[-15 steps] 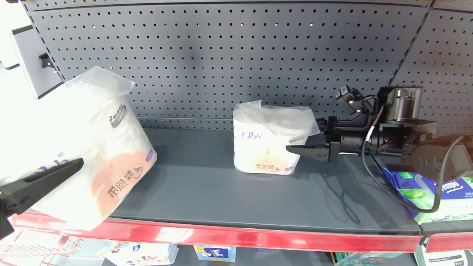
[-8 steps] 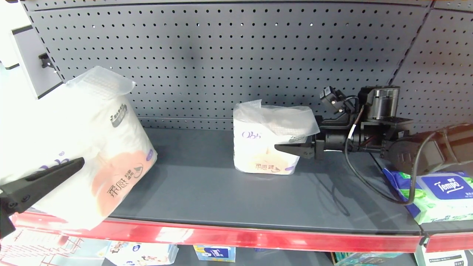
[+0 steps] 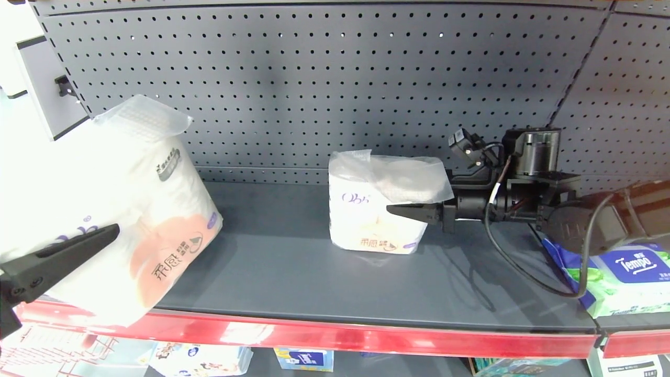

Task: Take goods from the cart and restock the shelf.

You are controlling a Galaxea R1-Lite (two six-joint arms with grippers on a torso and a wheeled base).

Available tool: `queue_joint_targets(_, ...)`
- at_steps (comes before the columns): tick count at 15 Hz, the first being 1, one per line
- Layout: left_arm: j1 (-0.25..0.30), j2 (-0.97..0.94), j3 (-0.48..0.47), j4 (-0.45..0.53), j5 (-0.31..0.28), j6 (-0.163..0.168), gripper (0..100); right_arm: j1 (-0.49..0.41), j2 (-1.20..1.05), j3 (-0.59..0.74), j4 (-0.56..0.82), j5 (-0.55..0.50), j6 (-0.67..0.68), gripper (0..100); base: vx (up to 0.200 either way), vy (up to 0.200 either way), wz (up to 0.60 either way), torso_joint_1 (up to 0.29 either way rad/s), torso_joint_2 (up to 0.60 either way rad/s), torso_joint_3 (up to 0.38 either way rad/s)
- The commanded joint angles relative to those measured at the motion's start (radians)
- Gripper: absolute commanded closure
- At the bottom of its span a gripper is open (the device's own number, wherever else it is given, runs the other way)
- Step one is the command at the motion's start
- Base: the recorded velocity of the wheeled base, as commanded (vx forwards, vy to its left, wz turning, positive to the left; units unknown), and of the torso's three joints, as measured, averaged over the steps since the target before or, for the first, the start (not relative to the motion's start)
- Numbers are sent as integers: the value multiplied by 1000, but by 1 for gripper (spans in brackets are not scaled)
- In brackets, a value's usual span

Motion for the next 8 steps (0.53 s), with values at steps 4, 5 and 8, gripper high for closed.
queue_joint_targets(4,-2,0,-5,-2,-5,-2,100,59,-213,275,4,-56,-1,100,0,0,0,0,0,0)
queue_joint_targets(5,-2,-2,-5,-2,-5,-2,100,67,-248,321,4,-58,-3,100,0,0,0,0,0,0)
queue_joint_targets(8,-2,-5,-5,-2,-5,-2,100,89,-291,368,4,-74,-3,100,0,0,0,0,0,0)
